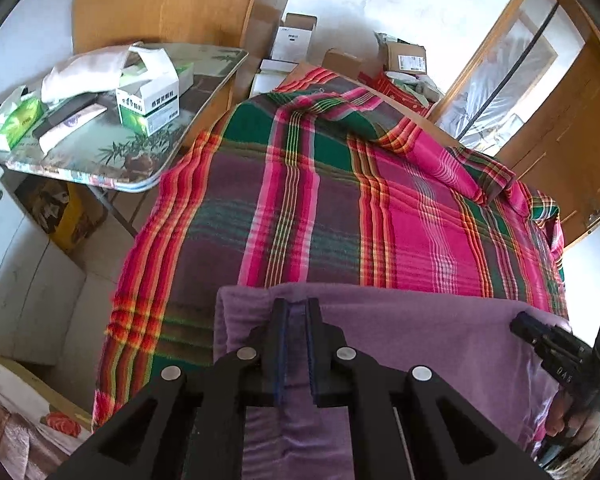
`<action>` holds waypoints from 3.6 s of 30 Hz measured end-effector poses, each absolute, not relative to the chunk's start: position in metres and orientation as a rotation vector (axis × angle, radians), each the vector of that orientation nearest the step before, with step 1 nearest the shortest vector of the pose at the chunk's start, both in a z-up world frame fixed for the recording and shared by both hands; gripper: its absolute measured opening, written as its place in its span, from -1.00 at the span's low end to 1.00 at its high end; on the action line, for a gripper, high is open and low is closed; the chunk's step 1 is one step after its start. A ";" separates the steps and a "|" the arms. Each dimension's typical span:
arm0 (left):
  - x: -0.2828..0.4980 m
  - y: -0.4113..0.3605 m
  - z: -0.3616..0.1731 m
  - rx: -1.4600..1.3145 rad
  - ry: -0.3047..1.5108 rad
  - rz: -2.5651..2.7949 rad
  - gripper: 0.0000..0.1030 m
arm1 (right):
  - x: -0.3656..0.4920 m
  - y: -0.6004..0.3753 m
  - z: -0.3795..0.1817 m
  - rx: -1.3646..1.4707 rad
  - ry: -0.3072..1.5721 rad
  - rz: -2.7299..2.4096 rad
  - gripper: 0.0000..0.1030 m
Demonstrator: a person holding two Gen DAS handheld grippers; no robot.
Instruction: Fold clothes
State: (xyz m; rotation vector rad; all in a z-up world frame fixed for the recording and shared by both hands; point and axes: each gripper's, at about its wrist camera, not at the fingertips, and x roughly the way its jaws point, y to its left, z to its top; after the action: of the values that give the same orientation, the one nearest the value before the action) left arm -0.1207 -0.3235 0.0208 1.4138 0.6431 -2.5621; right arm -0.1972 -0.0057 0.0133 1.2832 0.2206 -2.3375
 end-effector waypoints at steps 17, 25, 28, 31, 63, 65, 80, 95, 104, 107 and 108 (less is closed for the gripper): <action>-0.127 -0.307 0.039 1.460 0.350 -2.755 -0.54 | -0.194 -0.023 0.030 1.123 0.336 -2.267 -0.34; -0.137 -0.288 0.029 1.556 0.017 -2.746 -0.49 | -0.204 -0.030 0.022 1.115 0.415 -2.248 -0.33; -0.138 -0.281 0.024 1.572 -0.093 -2.733 -0.49 | -0.208 -0.030 0.015 1.132 0.450 -2.219 -0.32; -0.136 -0.270 0.022 1.585 -0.246 -2.733 -0.49 | -0.208 -0.029 0.012 1.132 0.446 -2.205 -0.32; -0.141 -0.299 0.017 1.659 -0.146 -2.792 -0.11 | -0.213 -0.022 0.007 1.118 0.394 -2.154 -0.28; -0.141 -0.298 0.017 1.662 -0.147 -2.800 -0.11 | -0.214 -0.022 0.007 1.117 0.394 -2.153 -0.26; -0.134 -0.271 0.019 1.615 -0.309 -2.843 -0.89 | -0.209 -0.022 0.007 1.116 0.406 -2.164 -0.30; -0.098 -0.268 0.053 1.320 -0.314 -2.950 -0.89 | -0.174 -0.013 0.031 1.042 0.384 -2.254 -0.84; -0.074 -0.264 0.066 1.255 -0.290 -2.966 -0.89 | -0.115 -0.004 0.069 0.907 0.402 -2.329 -0.84; -0.060 -0.260 0.073 1.220 -0.297 -2.977 -0.89 | -0.095 0.000 0.079 0.877 0.385 -2.345 -0.84; -0.055 -0.259 0.075 1.208 -0.301 -2.980 -0.89 | -0.090 0.002 0.082 0.873 0.378 -2.349 -0.84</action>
State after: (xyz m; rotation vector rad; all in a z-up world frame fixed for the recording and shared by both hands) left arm -0.0554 -0.2589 0.0749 1.2077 -0.3008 -2.9800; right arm -0.0896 0.0015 0.0817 0.8725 0.3778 -2.3488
